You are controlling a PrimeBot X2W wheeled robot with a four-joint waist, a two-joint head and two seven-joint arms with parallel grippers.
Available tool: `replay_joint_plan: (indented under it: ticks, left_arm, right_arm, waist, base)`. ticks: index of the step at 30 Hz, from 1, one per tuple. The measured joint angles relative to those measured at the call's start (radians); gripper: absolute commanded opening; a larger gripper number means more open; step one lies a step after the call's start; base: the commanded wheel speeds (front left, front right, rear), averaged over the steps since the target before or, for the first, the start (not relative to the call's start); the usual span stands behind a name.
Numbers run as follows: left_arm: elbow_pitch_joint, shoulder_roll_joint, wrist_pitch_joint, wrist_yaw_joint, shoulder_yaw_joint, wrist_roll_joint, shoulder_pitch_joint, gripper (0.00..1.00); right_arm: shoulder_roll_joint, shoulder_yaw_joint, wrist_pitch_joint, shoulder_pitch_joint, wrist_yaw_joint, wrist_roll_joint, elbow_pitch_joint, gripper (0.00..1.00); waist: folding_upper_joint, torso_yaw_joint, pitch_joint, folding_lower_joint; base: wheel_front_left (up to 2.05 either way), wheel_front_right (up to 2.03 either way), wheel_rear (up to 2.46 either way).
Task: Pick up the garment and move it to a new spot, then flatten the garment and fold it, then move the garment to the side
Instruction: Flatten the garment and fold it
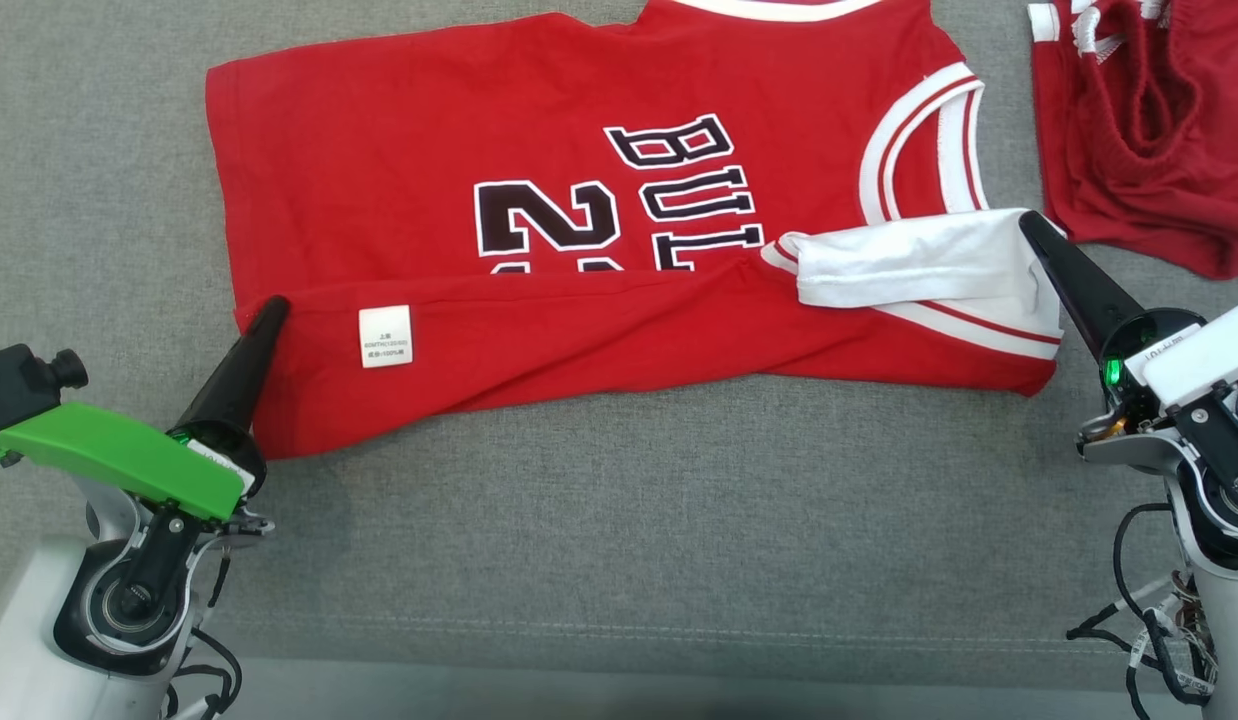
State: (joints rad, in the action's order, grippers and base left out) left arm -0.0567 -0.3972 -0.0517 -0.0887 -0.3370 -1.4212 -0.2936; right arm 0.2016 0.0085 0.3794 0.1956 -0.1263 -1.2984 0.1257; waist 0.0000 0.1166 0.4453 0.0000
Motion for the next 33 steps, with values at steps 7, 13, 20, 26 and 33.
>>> replay_joint_plan:
  ticks: [7, 13, 20, 26, 33]
  left_arm:
    - [-0.028, 0.007, 0.001, -0.003, -0.006, 0.0, -0.015, 0.0]
    - [-0.047, 0.015, 0.002, -0.009, -0.009, 0.0, -0.03, 0.0]
    - [-0.076, 0.031, 0.009, -0.013, -0.013, 0.0, -0.052, 0.04]
    - [-0.11, 0.035, 0.013, -0.016, -0.015, 0.002, -0.061, 0.37]
    - [-0.147, 0.035, 0.017, -0.018, -0.018, 0.009, -0.061, 0.73]
  right_arm:
    - [0.001, 0.014, 0.0, 0.021, 0.0, 0.022, -0.015, 0.0]
    - [0.009, 0.03, 0.006, 0.035, 0.0, 0.042, -0.034, 0.0]
    - [0.024, 0.04, 0.01, 0.047, 0.0, 0.078, -0.057, 0.34]
    - [0.028, 0.043, 0.01, 0.07, 0.0, 0.092, -0.074, 1.0]
    - [0.036, 0.035, 0.007, 0.078, 0.0, 0.102, -0.08, 1.0]
  waist:
    - [0.0, 0.01, 0.002, 0.0]
    - [0.0, 0.017, 0.003, 0.0]
    - [0.0, 0.019, 0.012, 0.0]
    - [0.0, 0.011, 0.012, 0.0]
    - [0.0, -0.006, -0.008, 0.0]
  base:
    - [0.0, 0.0, 0.0]
    - [0.0, 0.0, 0.0]
    - [0.0, 0.0, 0.0]
    - [0.0, 0.0, 0.0]
    - [0.0, 0.0, 0.0]
